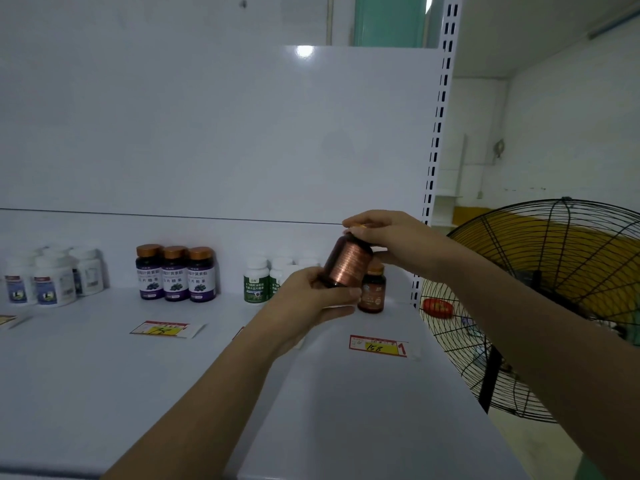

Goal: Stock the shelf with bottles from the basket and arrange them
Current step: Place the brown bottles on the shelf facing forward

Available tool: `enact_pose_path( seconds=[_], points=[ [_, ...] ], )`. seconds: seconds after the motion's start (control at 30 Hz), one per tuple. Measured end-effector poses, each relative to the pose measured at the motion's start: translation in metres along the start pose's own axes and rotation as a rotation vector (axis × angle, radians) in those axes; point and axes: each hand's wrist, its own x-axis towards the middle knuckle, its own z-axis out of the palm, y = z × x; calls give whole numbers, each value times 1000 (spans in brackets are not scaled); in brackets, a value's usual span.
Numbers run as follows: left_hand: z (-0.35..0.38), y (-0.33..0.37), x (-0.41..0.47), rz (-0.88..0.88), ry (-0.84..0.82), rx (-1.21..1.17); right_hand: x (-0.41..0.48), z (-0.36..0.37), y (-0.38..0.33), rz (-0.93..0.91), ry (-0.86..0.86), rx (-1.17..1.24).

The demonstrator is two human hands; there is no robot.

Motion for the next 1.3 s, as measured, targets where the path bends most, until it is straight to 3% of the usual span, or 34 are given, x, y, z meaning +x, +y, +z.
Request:
enact_pose_path(
  seconds=[0.17, 0.23, 0.37, 0.43, 0.53, 0.67, 0.7, 0.8, 0.87, 0.93, 1.1, 1.3],
  points=[
    [9, -4, -2, 109, 249, 221, -1, 8, -3, -17, 39, -144],
    [10, -5, -2, 61, 192, 154, 0, 7, -3, -32, 43, -185],
    [4, 3, -6, -42, -33, -280, 0, 2, -2, -37, -20, -39],
    [1, 3, -5, -42, -65, -307, 1, 2, -2, -18, -49, 35],
    [0, 0, -2, -2, 34, -167, 1, 4, -4, -10, -61, -11],
    [6, -2, -1, 86, 198, 212, 2, 5, -4, -43, 25, -117],
    [7, -3, 0, 83, 193, 224, 3, 3, -4, -52, 35, -81],
    [2, 1, 0, 12, 47, -130, 5, -4, -3, -52, 23, 74],
    [0, 5, -1, 6, -52, -218, 5, -7, -1, -44, -16, 153],
    [2, 4, -1, 32, -69, -147, 6, -7, 1, -46, -53, 189],
    [8, 0, 3, 153, 179, 156, 8, -1, 0, -30, 4, 153],
    [5, -2, 0, 166, 105, 182, 4, 0, 5, -91, 35, 148]
  ],
)
